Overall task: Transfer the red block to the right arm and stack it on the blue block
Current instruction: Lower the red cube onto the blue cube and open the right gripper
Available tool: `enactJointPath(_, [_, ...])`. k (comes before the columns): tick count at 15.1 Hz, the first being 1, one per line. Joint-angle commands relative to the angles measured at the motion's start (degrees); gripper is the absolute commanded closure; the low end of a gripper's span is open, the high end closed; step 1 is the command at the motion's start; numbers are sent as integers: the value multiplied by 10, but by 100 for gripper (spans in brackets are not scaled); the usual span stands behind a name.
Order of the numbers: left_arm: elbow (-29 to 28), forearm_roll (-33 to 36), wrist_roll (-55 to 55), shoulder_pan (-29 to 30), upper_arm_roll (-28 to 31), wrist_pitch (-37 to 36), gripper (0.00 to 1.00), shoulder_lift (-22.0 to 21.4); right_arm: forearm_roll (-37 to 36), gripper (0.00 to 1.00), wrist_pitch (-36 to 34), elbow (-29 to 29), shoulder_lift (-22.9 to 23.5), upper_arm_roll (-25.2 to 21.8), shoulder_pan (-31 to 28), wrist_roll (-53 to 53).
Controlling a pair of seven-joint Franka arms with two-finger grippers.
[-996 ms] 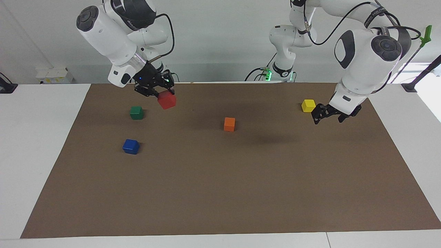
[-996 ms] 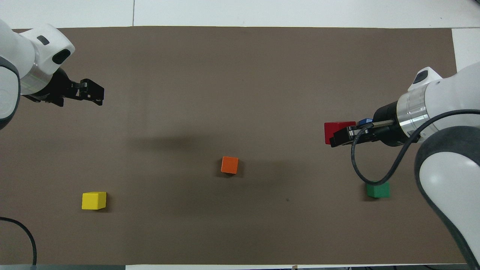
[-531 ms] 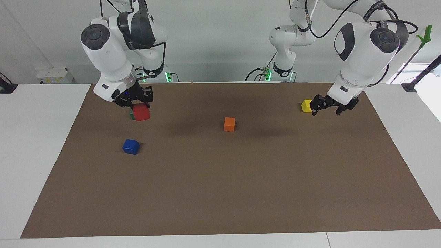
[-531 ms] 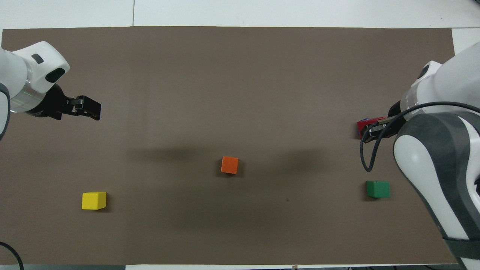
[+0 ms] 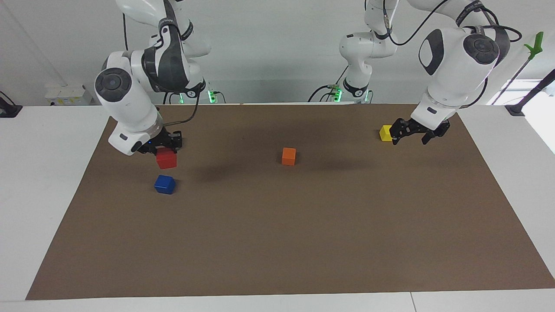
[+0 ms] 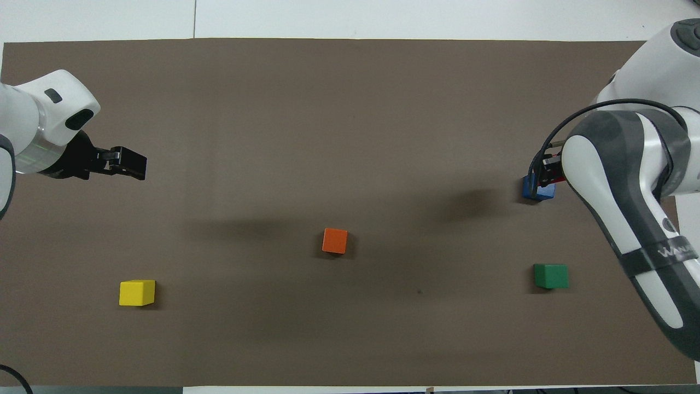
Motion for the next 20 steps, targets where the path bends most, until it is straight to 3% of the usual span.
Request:
enactJointPath(1, [-25, -2, 10, 8, -11, 20, 0, -23, 2, 100, -13, 26, 36, 6, -21, -10])
enactJointPath(10, [-19, -2, 4, 7, -10, 18, 0, -29, 18, 100, 32, 14, 74, 5, -39, 77])
enactJointPath(20, [-19, -2, 4, 9, -10, 17, 0, -30, 29, 100, 72, -33, 62, 4, -44, 88])
